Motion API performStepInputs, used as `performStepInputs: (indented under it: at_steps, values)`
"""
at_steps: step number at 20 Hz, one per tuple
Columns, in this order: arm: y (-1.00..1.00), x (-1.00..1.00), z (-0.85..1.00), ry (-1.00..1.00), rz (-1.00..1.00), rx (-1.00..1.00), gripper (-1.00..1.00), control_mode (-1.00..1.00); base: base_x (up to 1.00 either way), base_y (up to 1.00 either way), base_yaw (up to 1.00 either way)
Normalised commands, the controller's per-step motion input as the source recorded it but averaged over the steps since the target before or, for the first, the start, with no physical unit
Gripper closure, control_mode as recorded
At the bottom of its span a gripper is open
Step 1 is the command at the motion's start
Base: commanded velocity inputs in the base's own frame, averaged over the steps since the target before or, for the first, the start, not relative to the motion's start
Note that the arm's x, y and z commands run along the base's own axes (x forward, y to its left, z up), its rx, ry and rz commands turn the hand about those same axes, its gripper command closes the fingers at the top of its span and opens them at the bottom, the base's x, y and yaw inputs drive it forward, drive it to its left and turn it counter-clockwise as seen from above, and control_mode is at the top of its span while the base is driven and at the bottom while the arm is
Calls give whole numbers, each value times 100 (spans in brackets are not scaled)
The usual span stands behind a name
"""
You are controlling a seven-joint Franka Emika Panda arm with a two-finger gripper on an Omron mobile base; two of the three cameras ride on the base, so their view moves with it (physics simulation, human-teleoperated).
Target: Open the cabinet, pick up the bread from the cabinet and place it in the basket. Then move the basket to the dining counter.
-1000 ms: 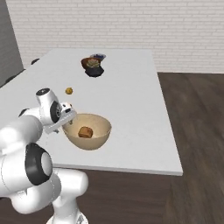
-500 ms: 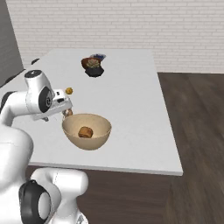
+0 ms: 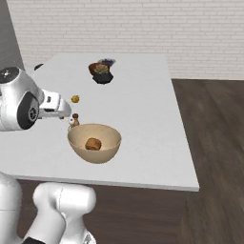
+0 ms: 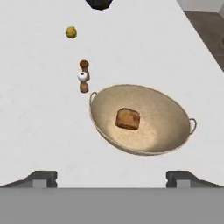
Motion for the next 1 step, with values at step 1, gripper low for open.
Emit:
performStepInputs:
  at_steps: [1]
  values:
    - [-33,-41,53,-17,-41,5,-100,-100,0,0,0]
